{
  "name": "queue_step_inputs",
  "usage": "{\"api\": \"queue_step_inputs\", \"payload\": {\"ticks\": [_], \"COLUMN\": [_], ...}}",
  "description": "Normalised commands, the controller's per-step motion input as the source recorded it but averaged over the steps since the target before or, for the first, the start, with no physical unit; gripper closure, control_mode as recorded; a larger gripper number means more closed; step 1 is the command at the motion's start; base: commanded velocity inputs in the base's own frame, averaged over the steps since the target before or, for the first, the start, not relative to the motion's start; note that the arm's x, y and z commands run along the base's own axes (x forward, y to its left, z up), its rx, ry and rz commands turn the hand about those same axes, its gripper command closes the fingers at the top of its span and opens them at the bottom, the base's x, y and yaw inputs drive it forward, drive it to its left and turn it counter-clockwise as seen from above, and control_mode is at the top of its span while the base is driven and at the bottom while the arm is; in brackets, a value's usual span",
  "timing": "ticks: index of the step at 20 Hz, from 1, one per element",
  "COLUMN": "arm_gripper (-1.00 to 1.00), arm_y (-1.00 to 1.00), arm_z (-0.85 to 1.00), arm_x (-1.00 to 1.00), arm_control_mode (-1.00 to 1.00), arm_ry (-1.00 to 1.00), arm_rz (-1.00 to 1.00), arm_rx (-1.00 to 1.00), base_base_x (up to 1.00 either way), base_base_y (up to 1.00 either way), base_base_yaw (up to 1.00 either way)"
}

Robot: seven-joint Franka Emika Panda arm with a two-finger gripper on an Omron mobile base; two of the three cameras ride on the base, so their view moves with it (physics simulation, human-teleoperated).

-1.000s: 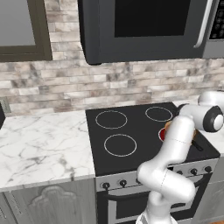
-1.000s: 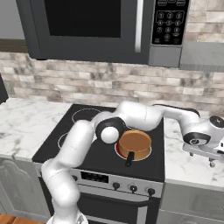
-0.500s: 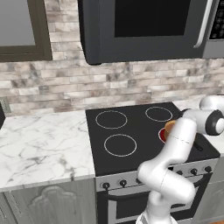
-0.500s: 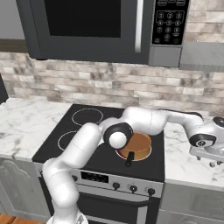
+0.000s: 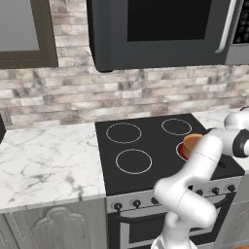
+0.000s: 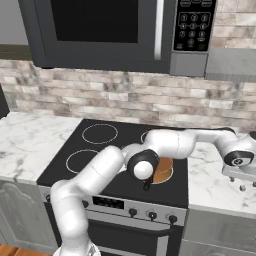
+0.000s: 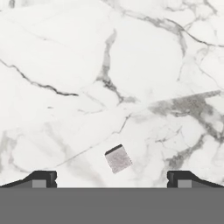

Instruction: Pick up the sugar cube(s) and place them in the saucepan with hot chocolate.

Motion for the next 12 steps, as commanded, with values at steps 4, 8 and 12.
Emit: {"api": "queue_step_inputs", "payload": {"ticks": [4,8,12], "arm_gripper": [-1.0,-1.0,-1.0], "arm_y": [0.0,0.03,0.13], "arm_z": [-0.08,-0.25,-0.38], "arm_x": [0.0,0.0,0.0], "arm_control_mode": [-1.0,-1.0,-1.0], "arm_ry": [0.0,0.01,0.0], "arm_rz": [0.0,0.0,0.0], "arm_rx": [0.01,0.0,0.0], "base_base_x": [0.0,0.0,0.0], "base_base_y": [0.0,0.0,0.0], "base_base_yaw": [0.0,0.0,0.0]}}
